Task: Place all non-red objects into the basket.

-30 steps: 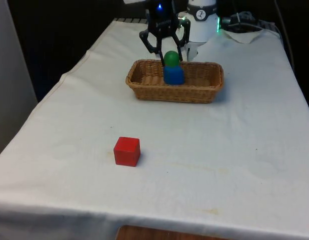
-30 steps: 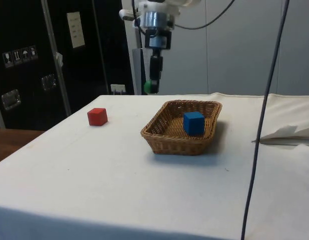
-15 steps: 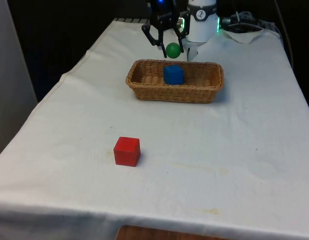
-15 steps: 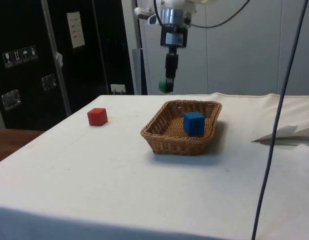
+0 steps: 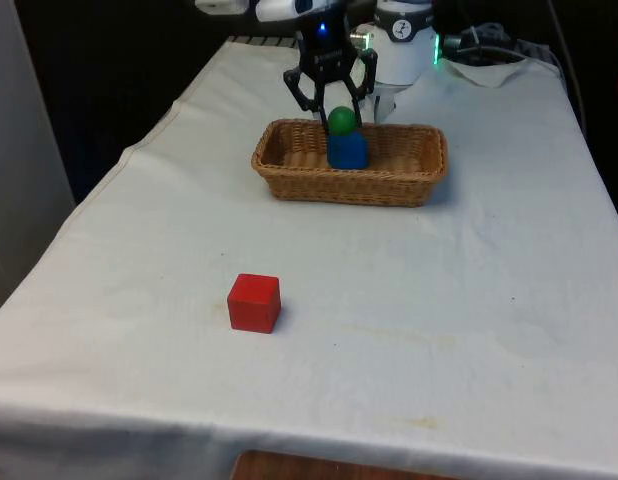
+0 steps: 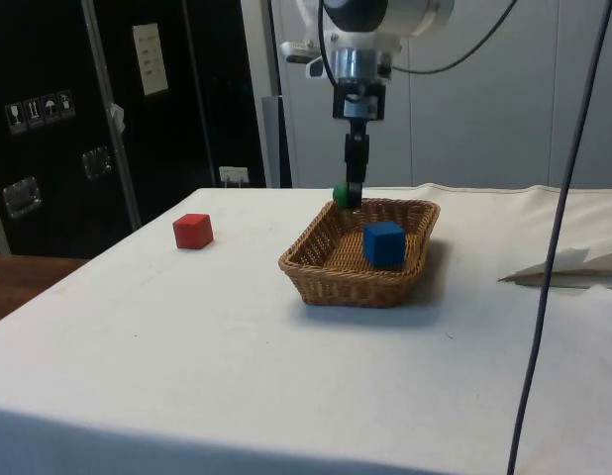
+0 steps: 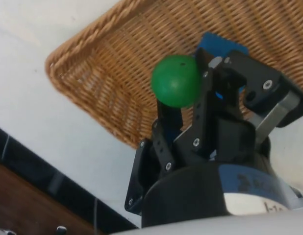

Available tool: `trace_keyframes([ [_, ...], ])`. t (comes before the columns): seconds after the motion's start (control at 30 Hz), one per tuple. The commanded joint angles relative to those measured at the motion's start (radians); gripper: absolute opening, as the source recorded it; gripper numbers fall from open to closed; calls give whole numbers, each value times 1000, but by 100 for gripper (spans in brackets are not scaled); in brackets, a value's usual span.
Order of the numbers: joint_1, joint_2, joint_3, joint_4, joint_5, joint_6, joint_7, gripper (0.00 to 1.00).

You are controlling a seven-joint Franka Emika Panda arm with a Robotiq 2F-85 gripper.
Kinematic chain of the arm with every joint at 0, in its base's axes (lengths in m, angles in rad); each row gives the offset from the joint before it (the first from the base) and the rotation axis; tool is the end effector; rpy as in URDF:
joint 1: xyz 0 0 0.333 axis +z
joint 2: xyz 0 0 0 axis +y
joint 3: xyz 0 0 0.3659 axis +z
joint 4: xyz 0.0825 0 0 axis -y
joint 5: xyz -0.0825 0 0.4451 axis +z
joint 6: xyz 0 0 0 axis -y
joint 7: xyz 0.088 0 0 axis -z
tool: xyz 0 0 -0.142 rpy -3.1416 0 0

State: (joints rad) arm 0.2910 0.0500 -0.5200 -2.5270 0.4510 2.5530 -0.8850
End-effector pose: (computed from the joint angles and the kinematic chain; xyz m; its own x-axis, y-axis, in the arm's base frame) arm 0.4814 -0.1122 0.2219 0.9565 0.2605 0.1312 0.2811 -0.9433 -0.1763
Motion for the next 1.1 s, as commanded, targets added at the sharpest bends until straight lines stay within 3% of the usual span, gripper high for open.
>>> trace_keyframes([
  [0.0, 1, 6, 4, -5, 23, 20, -18, 0],
  [0.23, 3, 76, 14, -2, 100, 60, -85, 0],
  [0.27, 3, 81, 7, 0, 83, 47, -75, 0],
  [0.43, 1, 133, 27, 4, 151, 89, -125, 0],
  [0.5, 1, 149, 30, 8, 164, 96, -135, 0],
  [0.53, 4, 148, 20, 7, 139, 81, -119, 0],
  [0.57, 1, 155, 31, 10, 168, 97, -139, 0],
  [0.73, 2, 169, 30, 15, 184, 99, -153, 0],
  [0.83, 4, 176, 25, 19, 171, 89, -143, 24],
  [0.87, 4, 175, 25, 18, 171, 89, -143, 49],
  [0.9, 1, 169, 30, 14, 184, 99, -154, 49],
  [1.07, 1, 169, 29, 14, 184, 99, -154, 97],
])
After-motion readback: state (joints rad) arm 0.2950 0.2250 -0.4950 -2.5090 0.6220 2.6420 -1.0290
